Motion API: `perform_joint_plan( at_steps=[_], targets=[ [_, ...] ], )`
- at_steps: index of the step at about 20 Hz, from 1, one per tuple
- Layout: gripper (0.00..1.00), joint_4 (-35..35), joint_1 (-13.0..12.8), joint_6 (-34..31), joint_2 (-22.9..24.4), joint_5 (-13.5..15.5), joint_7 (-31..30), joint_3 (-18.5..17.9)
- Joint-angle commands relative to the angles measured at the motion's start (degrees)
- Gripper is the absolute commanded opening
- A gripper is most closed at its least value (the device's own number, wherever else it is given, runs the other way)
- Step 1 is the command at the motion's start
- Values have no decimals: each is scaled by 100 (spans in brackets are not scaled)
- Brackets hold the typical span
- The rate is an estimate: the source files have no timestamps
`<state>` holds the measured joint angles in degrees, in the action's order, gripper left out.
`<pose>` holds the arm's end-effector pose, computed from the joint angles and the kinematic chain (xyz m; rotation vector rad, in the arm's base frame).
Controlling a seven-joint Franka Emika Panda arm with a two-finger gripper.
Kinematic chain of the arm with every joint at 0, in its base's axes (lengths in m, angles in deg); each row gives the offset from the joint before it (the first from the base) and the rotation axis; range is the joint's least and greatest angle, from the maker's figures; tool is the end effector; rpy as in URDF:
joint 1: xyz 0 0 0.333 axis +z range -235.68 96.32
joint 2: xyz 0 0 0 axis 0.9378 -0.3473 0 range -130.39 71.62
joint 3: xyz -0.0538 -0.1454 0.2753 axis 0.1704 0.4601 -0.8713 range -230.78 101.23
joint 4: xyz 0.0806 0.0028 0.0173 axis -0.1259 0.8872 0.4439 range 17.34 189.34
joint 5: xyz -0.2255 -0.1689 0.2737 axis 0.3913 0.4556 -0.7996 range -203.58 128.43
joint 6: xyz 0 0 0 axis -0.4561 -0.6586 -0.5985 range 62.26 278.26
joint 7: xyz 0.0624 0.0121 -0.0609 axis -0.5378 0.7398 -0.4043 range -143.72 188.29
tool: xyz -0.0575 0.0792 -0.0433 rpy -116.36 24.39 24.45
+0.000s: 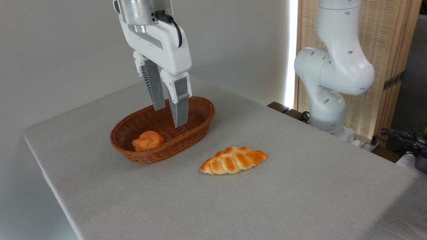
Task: Put bread into the basket
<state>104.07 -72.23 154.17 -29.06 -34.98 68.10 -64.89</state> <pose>0.5536 -0.0284 0.6231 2.8317 -1.2673 0.0386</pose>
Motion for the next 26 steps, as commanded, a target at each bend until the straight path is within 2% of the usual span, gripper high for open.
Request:
perform_joint_plan(
  at_steps=[1, 6, 23, 26],
  targets=[
    [100, -179, -9, -153, -86, -155, -214, 46],
    [100, -188, -9, -135, -86, -102, -266, 29],
    [100, -196, -9, -83, -121, -216, -451, 46],
    [100, -196, -9, -83, -121, -418, -495, 178]
  ],
)
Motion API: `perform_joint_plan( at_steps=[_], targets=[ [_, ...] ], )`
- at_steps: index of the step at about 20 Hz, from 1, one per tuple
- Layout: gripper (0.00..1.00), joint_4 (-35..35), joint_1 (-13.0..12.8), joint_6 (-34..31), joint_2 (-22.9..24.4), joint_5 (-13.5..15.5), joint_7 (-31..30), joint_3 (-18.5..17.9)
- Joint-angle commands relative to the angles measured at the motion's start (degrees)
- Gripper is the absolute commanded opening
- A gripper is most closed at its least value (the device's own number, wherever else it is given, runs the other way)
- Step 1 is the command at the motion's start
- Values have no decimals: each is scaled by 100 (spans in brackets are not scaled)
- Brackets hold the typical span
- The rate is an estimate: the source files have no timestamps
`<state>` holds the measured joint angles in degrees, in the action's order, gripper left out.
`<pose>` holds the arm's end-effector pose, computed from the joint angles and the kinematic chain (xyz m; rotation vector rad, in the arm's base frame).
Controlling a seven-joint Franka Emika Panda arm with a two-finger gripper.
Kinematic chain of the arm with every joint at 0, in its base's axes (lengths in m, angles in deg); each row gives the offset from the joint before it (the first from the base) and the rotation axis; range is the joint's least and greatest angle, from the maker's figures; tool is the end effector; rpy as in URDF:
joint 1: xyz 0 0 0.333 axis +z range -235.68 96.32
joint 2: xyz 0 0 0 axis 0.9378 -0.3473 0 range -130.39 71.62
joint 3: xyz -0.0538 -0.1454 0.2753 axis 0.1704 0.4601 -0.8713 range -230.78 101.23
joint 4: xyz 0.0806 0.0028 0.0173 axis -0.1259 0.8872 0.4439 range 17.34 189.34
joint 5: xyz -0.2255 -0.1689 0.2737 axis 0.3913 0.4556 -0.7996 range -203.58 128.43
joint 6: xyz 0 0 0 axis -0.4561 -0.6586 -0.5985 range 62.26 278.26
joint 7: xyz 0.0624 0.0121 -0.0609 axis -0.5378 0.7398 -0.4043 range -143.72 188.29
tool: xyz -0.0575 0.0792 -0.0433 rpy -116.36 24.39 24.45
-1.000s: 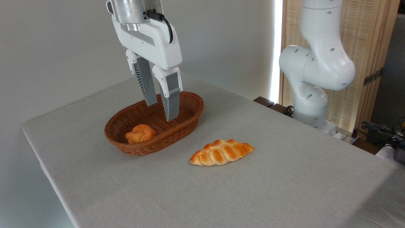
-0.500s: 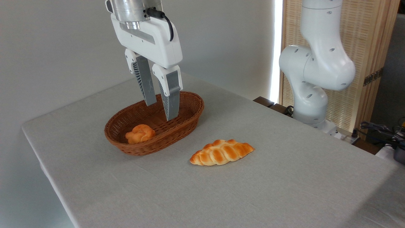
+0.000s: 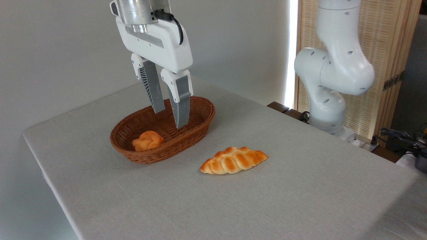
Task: Put bread into the basket
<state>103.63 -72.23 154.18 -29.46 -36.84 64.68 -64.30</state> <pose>0.5557 -0.0308 0.6228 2.8898 -1.2092 0.0210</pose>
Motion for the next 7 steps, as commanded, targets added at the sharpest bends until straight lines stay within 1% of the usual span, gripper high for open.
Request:
perform_joint_plan(
  at_steps=[1, 7],
  targets=[
    [100, -153, -9, -83, -80, -232, -153, 119],
    [100, -161, -9, -109, -72, -162, -126, 102]
  ],
)
